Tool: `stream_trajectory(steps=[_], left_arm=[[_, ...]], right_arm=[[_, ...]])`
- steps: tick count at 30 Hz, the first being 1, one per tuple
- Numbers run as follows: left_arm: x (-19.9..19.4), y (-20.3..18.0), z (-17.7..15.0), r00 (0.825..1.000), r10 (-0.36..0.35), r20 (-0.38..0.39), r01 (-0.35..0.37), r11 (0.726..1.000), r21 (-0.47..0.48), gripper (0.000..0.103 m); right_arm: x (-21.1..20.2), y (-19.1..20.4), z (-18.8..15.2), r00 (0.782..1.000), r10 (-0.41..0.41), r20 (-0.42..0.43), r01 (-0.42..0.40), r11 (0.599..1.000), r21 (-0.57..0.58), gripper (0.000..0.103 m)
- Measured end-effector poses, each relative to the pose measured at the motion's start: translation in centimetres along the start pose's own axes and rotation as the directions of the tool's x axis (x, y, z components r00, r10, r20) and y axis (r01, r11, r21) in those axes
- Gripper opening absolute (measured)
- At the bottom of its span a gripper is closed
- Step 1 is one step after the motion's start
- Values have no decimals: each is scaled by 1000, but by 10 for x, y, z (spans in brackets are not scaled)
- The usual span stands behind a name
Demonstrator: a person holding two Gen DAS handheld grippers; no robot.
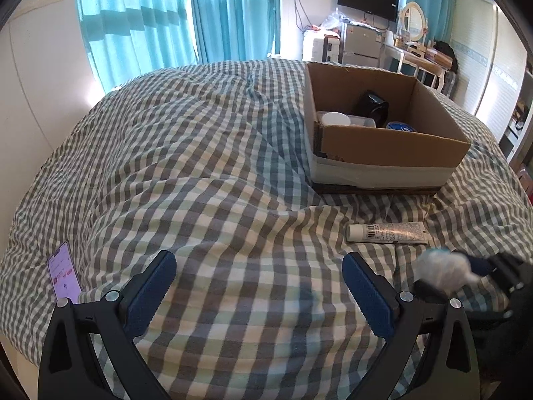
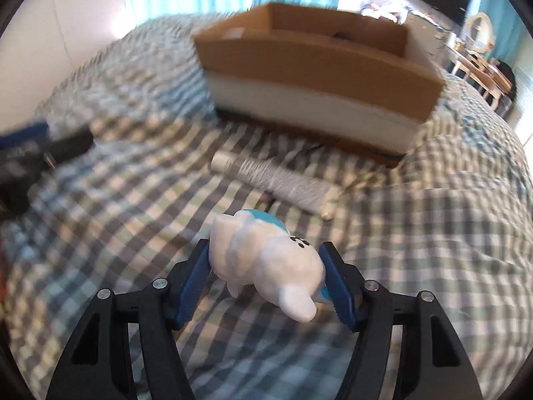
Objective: Organize objects
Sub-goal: 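Grasp the white figurine with the right tool, then grasp the white toothpaste tube with the left tool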
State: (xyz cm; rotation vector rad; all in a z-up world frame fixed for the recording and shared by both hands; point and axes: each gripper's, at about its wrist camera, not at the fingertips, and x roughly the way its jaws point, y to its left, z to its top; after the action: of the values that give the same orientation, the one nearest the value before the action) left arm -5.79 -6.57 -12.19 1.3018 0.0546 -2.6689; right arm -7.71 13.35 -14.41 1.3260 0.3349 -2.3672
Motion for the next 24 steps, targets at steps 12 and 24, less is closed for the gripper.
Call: stream_trajectory(steps=[12,24], left_arm=[[41,-74,24,997,-5,-77,-4,993,-120,103],[112,-115,22,983,-31,-179,-7,979,-206,77]], right_arm=[[-79,-93,13,963,-199,183,166,969,181,65],[-47,-127,5,983,-122,139,88,969,232,65]])
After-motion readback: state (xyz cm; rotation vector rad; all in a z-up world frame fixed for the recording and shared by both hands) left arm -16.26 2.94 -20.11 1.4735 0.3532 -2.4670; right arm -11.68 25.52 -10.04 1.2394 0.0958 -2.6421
